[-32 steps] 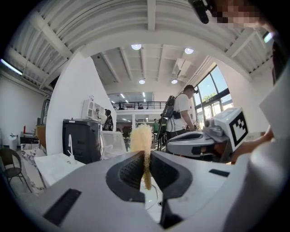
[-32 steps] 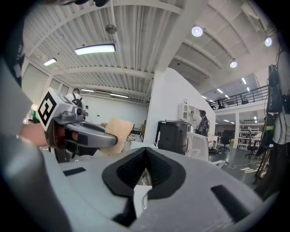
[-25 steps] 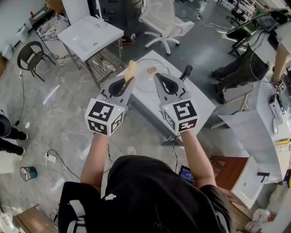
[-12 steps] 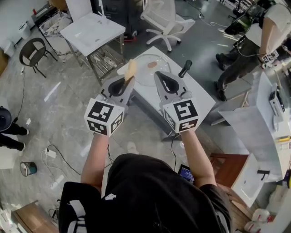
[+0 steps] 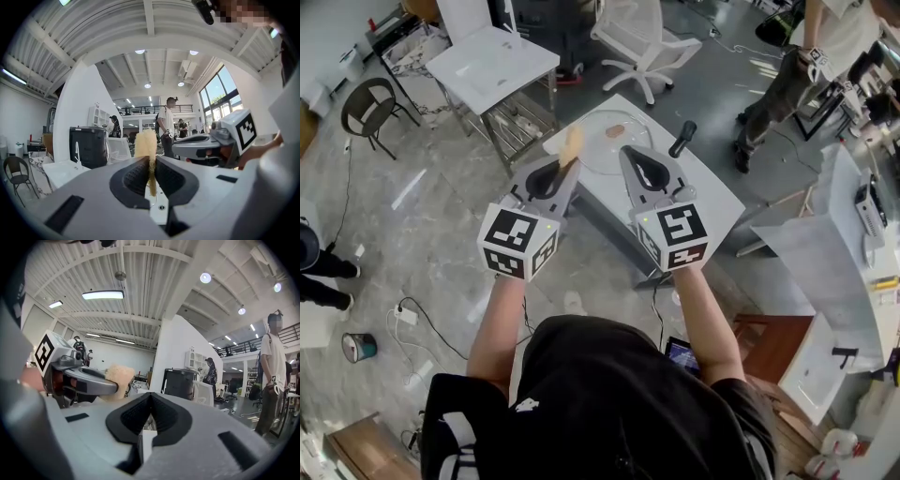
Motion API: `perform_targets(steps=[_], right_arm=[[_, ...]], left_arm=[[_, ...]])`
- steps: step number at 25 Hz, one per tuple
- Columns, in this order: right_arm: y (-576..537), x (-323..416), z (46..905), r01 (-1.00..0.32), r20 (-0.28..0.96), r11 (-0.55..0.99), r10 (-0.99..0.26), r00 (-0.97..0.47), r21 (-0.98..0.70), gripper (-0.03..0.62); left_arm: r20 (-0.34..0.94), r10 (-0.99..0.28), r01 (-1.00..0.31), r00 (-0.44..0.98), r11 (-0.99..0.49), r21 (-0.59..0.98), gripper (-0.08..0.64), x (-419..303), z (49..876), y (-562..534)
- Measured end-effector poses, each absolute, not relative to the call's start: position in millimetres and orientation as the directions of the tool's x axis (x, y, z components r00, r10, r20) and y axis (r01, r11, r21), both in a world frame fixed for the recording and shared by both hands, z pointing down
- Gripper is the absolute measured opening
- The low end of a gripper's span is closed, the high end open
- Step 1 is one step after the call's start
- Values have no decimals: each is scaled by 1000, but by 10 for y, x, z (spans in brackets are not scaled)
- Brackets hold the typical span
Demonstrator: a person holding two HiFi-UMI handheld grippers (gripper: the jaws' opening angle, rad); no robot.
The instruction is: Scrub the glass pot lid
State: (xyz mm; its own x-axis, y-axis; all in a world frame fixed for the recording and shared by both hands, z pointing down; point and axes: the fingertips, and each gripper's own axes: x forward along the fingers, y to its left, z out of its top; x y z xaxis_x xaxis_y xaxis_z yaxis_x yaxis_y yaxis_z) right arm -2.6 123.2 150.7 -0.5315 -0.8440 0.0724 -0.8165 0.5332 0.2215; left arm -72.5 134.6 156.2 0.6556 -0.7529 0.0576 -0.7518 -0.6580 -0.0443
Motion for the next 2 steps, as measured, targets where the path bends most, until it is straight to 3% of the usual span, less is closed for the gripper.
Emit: perform_targets(steps=[2], right_arm=[[1241, -29, 1510, -817, 73, 531, -845, -530, 223, -2]], left_arm=[[59, -754, -752, 654, -657, -48, 20, -726, 1559, 1354]])
